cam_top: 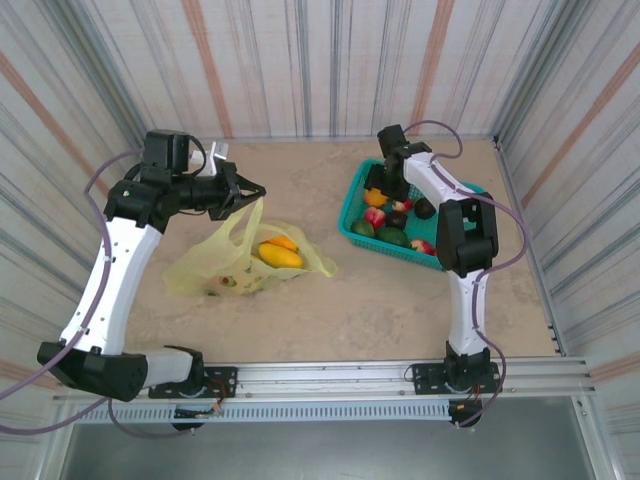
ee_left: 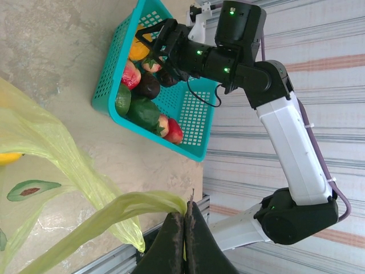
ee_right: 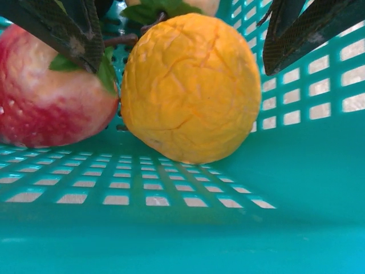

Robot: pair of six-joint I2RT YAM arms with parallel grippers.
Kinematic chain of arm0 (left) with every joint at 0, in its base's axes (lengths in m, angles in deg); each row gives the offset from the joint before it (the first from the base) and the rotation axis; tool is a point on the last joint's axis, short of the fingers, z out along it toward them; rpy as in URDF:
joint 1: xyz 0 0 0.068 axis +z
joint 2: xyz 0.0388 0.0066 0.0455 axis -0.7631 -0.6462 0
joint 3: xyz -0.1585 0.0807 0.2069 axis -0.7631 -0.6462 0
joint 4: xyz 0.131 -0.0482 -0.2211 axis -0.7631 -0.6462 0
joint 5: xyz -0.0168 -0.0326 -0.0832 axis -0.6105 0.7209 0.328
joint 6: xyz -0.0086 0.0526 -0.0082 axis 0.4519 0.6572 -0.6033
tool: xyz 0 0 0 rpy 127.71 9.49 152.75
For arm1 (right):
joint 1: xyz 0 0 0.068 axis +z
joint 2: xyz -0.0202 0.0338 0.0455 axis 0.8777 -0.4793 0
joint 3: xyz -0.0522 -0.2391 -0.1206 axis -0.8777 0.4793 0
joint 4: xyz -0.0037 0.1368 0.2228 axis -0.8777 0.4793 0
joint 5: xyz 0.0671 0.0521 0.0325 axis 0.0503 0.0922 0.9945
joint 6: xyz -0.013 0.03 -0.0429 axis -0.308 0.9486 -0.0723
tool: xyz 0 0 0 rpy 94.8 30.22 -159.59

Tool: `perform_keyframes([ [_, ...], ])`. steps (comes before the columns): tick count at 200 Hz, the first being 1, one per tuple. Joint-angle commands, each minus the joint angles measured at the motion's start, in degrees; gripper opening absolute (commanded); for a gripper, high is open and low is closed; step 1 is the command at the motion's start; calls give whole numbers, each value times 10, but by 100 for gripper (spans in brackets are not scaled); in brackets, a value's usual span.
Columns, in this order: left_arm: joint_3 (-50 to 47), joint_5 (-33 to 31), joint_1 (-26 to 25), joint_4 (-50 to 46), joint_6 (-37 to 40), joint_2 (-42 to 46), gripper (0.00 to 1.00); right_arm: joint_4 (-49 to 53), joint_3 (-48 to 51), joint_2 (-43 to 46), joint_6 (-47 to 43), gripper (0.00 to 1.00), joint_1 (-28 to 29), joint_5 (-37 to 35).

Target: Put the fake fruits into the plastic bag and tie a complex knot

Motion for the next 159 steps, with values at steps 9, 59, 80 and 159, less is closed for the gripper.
perform_keyframes([
  [9,3,2,3,-12,14,-2,0,13,-36,-29,-10,76,-5,15],
  [59,4,6,3,-8,11,-8,0,25,-71,-60,-23,84,-4,27],
  [80,7,6,3,-8,12,-9,0,31,-77,-71,-24,84,-4,23],
  [159,17,8,5,-2,9,-14,0,35,-73,-34,-38,63,-5,28],
])
